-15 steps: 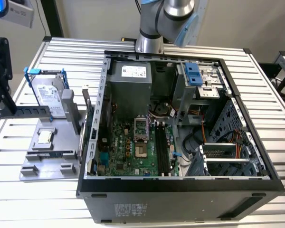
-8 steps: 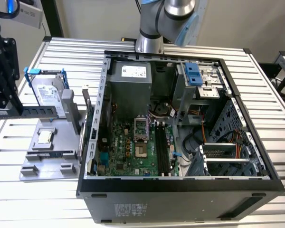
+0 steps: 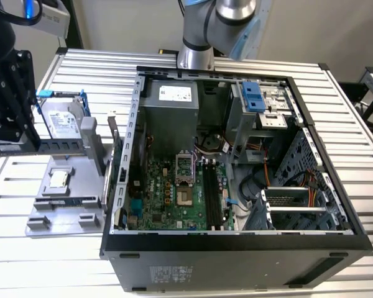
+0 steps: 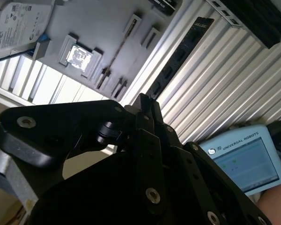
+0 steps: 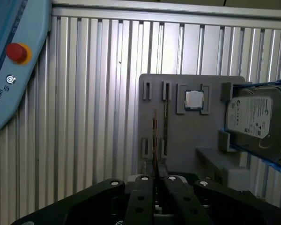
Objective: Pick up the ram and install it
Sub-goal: 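Pick up the ram and move it above insertion slot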
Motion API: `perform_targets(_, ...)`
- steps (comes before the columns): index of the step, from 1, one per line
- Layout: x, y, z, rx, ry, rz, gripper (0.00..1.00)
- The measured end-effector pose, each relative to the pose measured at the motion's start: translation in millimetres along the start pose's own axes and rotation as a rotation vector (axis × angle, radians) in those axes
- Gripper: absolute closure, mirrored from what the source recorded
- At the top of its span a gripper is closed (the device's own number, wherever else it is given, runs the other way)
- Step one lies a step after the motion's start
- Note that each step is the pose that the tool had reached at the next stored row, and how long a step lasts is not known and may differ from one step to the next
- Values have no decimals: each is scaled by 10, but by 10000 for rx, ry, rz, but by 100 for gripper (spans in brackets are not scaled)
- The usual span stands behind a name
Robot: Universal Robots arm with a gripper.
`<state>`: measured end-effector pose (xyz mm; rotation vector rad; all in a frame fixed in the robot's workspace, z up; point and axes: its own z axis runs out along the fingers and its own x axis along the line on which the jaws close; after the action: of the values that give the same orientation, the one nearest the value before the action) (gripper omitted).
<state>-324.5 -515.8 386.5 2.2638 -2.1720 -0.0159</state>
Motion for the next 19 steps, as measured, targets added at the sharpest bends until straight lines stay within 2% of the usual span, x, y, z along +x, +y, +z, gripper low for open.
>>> perform_targets(19, 17, -407, -5, -23, -1, 1, 100)
